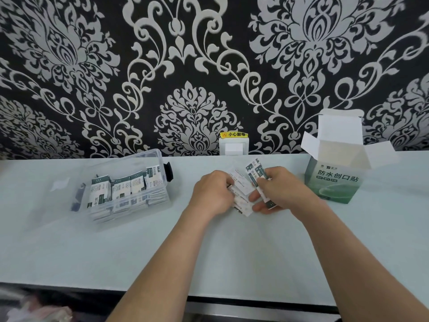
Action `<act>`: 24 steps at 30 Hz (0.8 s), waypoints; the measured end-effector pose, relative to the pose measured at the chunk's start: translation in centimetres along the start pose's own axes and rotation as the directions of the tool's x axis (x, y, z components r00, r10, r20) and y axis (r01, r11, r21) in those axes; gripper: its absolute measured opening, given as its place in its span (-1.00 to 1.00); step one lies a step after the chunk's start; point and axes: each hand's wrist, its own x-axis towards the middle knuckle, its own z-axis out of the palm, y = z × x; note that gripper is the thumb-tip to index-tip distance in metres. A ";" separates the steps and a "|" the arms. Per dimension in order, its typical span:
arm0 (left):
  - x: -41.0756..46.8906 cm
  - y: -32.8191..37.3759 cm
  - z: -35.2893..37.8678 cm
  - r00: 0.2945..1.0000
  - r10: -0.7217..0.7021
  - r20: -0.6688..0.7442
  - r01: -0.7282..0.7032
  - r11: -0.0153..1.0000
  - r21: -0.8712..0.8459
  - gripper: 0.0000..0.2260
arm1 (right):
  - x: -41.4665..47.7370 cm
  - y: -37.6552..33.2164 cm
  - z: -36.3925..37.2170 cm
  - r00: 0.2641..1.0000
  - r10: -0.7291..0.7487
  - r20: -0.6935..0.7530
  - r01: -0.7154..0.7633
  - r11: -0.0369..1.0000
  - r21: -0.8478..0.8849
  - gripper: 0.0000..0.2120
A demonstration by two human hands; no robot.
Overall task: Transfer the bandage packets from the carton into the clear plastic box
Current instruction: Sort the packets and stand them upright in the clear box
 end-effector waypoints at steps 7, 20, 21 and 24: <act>-0.5 -0.4 -0.3 0.989 0.019 -0.148 -0.021 1.000 -0.010 -0.75 | -0.2 -0.2 0.1 0.999 0.027 0.044 -0.028 1.000 0.015 -0.80; -3.3 1.5 0.3 0.521 0.605 -0.603 -0.638 0.745 0.196 -0.83 | -0.6 -2.0 0.6 0.996 -0.012 0.087 -0.062 0.614 0.787 -0.75; -3.5 1.6 0.8 0.548 0.628 -0.552 -0.639 0.740 0.208 -0.82 | -0.7 -2.1 0.9 0.991 -0.036 0.127 -0.079 0.610 0.788 -0.73; -3.3 1.3 1.0 0.613 0.631 -0.475 -0.631 0.753 0.187 -0.82 | -0.9 -2.3 1.5 0.981 -0.064 0.182 -0.107 0.606 0.788 -0.70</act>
